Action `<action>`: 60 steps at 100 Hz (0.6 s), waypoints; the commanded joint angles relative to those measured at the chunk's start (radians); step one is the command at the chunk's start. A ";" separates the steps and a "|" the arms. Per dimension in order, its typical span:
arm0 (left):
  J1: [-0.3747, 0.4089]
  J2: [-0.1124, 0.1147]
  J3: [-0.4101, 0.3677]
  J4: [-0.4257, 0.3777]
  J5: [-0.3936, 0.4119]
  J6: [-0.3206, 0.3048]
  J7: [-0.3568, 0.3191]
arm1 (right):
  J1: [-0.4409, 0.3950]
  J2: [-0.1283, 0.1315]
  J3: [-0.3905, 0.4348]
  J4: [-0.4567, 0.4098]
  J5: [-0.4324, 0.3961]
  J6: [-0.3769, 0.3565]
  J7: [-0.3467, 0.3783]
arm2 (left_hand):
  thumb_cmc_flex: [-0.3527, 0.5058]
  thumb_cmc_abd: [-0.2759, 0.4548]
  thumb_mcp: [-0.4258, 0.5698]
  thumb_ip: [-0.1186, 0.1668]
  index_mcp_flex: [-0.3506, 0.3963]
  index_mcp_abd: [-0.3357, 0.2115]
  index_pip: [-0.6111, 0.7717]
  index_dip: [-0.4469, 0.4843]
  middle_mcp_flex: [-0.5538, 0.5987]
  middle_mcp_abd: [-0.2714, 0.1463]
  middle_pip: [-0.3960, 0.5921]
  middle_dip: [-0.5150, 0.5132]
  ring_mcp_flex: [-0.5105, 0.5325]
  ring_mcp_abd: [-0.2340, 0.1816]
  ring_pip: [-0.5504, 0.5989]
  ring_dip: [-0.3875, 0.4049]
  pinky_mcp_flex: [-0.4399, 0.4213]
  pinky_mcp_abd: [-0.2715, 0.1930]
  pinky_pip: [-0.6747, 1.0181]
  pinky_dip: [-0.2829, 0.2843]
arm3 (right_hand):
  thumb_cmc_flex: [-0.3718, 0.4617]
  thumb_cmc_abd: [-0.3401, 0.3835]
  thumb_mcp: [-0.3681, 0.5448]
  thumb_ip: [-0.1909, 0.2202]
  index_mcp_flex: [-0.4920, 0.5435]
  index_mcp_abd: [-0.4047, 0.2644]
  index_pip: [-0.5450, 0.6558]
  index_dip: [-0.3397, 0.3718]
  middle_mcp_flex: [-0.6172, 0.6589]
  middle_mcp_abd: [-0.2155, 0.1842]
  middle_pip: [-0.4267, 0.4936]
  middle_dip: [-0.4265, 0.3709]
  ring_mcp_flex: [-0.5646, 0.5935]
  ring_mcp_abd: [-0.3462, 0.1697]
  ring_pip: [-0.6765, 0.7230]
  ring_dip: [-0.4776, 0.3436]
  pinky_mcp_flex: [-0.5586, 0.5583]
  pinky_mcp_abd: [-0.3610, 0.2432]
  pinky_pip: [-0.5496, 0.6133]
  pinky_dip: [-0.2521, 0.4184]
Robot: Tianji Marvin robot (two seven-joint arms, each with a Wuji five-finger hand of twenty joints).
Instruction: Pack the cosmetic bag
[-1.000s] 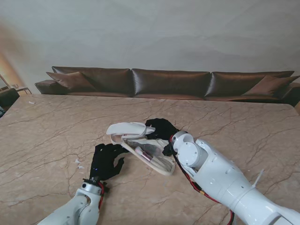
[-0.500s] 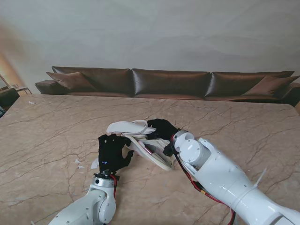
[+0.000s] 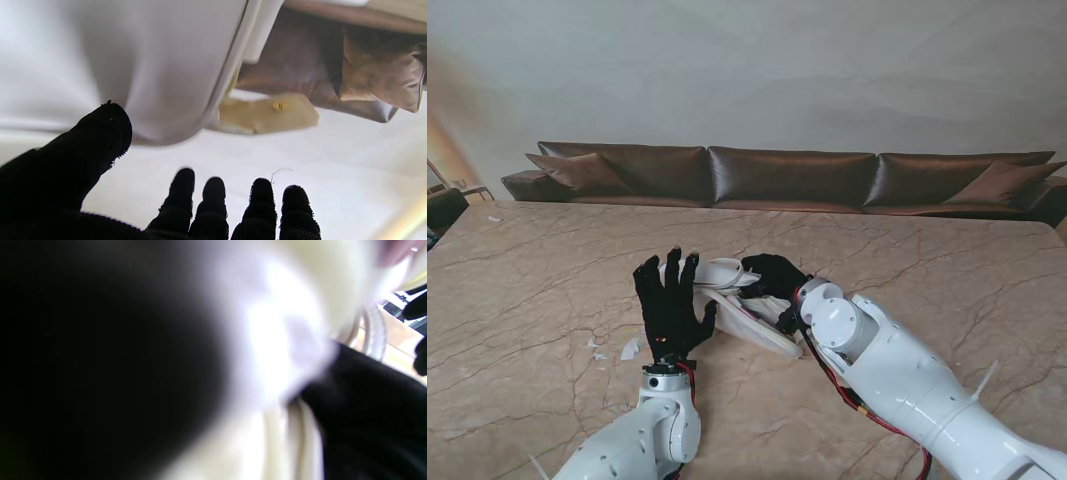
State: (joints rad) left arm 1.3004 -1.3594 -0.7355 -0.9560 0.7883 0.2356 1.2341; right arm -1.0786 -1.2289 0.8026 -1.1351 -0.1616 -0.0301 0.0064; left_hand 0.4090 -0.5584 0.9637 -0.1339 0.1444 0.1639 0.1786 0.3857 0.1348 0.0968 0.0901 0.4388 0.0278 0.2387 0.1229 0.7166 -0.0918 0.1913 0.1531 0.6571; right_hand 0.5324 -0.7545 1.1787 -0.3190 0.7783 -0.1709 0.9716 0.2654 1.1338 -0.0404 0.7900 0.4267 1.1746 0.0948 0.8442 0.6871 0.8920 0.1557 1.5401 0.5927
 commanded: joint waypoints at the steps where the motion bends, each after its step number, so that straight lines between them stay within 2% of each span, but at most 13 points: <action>1: 0.070 0.048 0.017 0.010 0.041 0.020 -0.074 | -0.019 -0.002 -0.008 0.000 0.001 -0.002 0.012 | -0.022 -0.008 -0.038 0.018 -0.011 0.064 -0.187 -0.073 -0.028 0.020 -0.079 -0.148 -0.009 -0.038 -0.065 -0.210 0.018 -0.038 -0.059 -0.143 | 0.017 0.119 0.023 0.007 0.038 -0.093 0.044 -0.008 0.030 -0.005 0.036 -0.003 0.089 -0.023 0.062 0.001 0.041 -0.007 0.062 -0.003; 7: 0.077 0.071 0.010 -0.027 0.064 0.027 -0.133 | -0.021 -0.001 -0.006 -0.005 -0.002 -0.003 0.010 | -0.029 -0.034 -0.025 0.013 -0.011 0.085 -0.191 -0.120 -0.032 0.037 -0.094 -0.210 -0.004 -0.057 -0.099 -0.351 0.027 -0.049 -0.088 -0.224 | 0.018 0.117 0.023 0.006 0.039 -0.096 0.044 -0.008 0.030 -0.005 0.037 -0.003 0.089 -0.022 0.064 0.002 0.040 -0.005 0.069 0.000; 12: 0.082 0.090 0.003 -0.059 0.085 0.027 -0.182 | -0.023 0.000 -0.003 -0.010 -0.006 -0.005 0.009 | -0.035 -0.049 -0.024 0.008 -0.011 0.096 -0.182 -0.109 -0.033 0.040 -0.089 -0.215 -0.003 -0.075 -0.105 -0.401 0.031 -0.056 -0.099 -0.256 | 0.018 0.116 0.024 0.006 0.039 -0.096 0.044 -0.009 0.028 -0.006 0.037 -0.003 0.089 -0.022 0.065 0.003 0.039 -0.004 0.072 0.001; 16: 0.085 0.109 -0.004 -0.084 0.108 0.031 -0.222 | -0.025 0.002 0.001 -0.014 -0.008 -0.009 0.010 | -0.045 -0.056 -0.029 0.006 -0.008 0.107 -0.179 -0.104 -0.031 0.052 -0.084 -0.209 -0.003 -0.076 -0.102 -0.405 0.035 -0.057 -0.094 -0.257 | 0.019 0.118 0.025 0.006 0.038 -0.097 0.044 -0.009 0.027 -0.006 0.037 -0.003 0.084 -0.021 0.064 0.002 0.036 -0.003 0.073 0.001; 23: 0.084 0.136 -0.016 -0.116 0.143 0.034 -0.286 | -0.025 0.007 0.006 -0.016 -0.010 -0.028 0.018 | -0.059 -0.057 -0.036 0.006 0.005 0.118 -0.172 -0.085 -0.032 0.060 -0.072 -0.168 -0.006 -0.074 -0.077 -0.379 0.023 -0.052 -0.052 -0.218 | 0.022 0.120 0.026 0.007 0.034 -0.099 0.042 -0.010 0.021 -0.008 0.033 -0.004 0.070 -0.019 0.060 0.001 0.021 0.000 0.069 0.001; 33: 0.080 0.159 -0.034 -0.143 0.169 0.029 -0.348 | -0.020 0.016 0.009 -0.016 -0.012 -0.058 0.042 | -0.069 -0.039 -0.060 0.008 0.017 0.123 -0.152 -0.097 -0.014 0.070 -0.065 -0.149 -0.005 -0.079 -0.081 -0.362 0.013 -0.041 -0.030 -0.177 | 0.036 0.126 0.026 0.010 0.027 -0.101 0.038 -0.012 0.012 -0.010 0.026 -0.005 0.052 -0.016 0.051 -0.001 0.002 0.004 0.063 0.002; 40: 0.076 0.167 -0.045 -0.156 0.178 0.022 -0.370 | -0.014 0.021 0.006 -0.011 -0.013 -0.079 0.058 | -0.078 -0.032 -0.067 0.011 0.007 0.118 -0.128 -0.106 -0.015 0.067 -0.047 -0.146 -0.005 -0.085 -0.080 -0.352 0.010 -0.035 -0.025 -0.153 | 0.042 0.120 0.030 0.014 0.025 -0.100 0.037 -0.013 0.011 -0.010 0.023 -0.004 0.046 -0.015 0.047 -0.001 -0.003 0.006 0.062 0.004; 46: 0.071 0.172 -0.051 -0.164 0.188 0.018 -0.379 | -0.010 0.025 0.003 -0.010 -0.014 -0.091 0.071 | -0.090 -0.016 -0.084 0.010 -0.003 0.115 -0.146 -0.129 -0.028 0.059 -0.080 -0.179 -0.004 -0.085 -0.084 -0.356 0.011 -0.034 -0.031 -0.153 | 0.040 0.121 0.031 0.014 0.025 -0.104 0.036 -0.013 0.011 -0.012 0.021 -0.004 0.045 -0.015 0.046 -0.002 -0.004 0.006 0.061 0.005; 60: 0.065 0.170 -0.063 -0.182 0.188 0.005 -0.375 | -0.005 0.027 -0.004 -0.008 -0.010 -0.102 0.083 | -0.096 0.020 -0.122 0.019 -0.008 0.111 -0.181 -0.136 -0.032 0.051 -0.087 -0.185 -0.004 -0.089 -0.100 -0.383 0.014 -0.037 -0.047 -0.163 | 0.036 0.124 0.030 0.015 0.029 -0.099 0.038 -0.014 0.019 -0.010 0.022 0.000 0.055 -0.016 0.052 0.001 0.010 -0.003 0.075 0.013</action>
State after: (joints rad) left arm 1.3720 -1.1897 -0.7904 -1.1237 0.9815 0.2435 0.8601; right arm -1.0775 -1.2010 0.8062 -1.1406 -0.1758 -0.1249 0.0781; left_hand 0.3552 -0.5707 0.8599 -0.1339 0.1146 0.1942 -0.0158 0.2651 0.1348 0.1424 0.0316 0.2669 0.0288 0.1744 0.0426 0.3487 -0.0653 0.1571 0.1250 0.4946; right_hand 0.5352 -0.7306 1.1787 -0.3190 0.7665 -0.1409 0.9715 0.2567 1.1194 -0.0266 0.7899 0.4213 1.1549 0.1006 0.8338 0.6781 0.8718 0.1639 1.5401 0.5918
